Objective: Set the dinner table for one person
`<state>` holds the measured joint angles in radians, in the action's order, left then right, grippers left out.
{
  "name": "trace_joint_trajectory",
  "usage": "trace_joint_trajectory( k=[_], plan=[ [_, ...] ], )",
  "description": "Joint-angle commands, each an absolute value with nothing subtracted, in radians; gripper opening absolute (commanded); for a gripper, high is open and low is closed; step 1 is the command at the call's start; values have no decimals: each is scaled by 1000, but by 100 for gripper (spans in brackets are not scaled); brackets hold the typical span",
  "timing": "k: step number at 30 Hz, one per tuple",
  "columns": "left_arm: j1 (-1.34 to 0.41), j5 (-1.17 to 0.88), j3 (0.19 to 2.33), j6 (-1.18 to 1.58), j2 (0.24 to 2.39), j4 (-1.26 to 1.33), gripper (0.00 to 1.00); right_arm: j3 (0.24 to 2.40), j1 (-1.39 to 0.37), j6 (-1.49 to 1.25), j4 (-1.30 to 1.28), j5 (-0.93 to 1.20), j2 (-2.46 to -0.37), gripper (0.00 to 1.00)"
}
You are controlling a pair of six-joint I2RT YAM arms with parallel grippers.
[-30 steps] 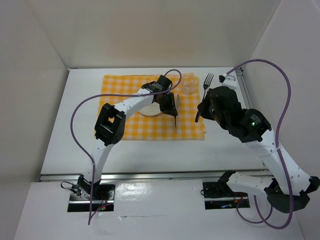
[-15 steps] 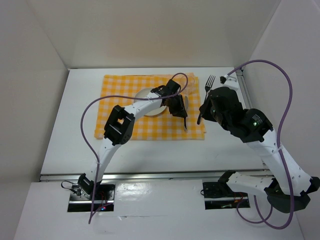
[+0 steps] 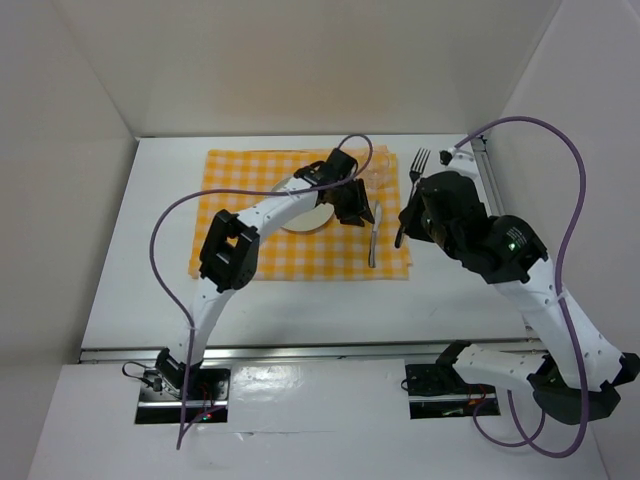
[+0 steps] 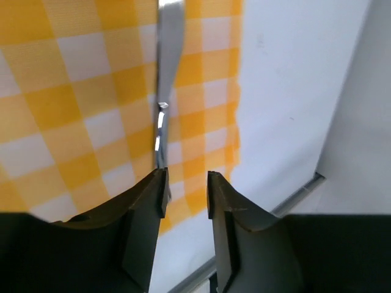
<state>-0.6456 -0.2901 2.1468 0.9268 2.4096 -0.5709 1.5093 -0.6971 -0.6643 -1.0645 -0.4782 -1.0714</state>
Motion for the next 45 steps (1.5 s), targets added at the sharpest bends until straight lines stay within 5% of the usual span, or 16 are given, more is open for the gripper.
trace_joint_trajectory(
  k=[1,7,18,31,42,45],
  plan=[
    [-608,-279,2165,864,2208,-581,48,1559,-692,-638,-1045,-466,-1098,2],
    [-432,-195,2048,767,1895,-702,32,1536,-692,-540,-932,-341,-1181,2],
    [-33,-21,1904,647,1481,-928,42,1548,-759,-534,-478,-29,-1579,2],
    [132,-104,1799,568,1371,-962,42,2097,-825,-689,-338,40,-2280,2],
    [143,-160,1733,555,1342,-950,42,2190,-825,-857,-232,98,-2503,2],
    [143,-150,1733,546,1342,-950,42,2203,-825,-868,-219,72,-2525,14]
  ],
)
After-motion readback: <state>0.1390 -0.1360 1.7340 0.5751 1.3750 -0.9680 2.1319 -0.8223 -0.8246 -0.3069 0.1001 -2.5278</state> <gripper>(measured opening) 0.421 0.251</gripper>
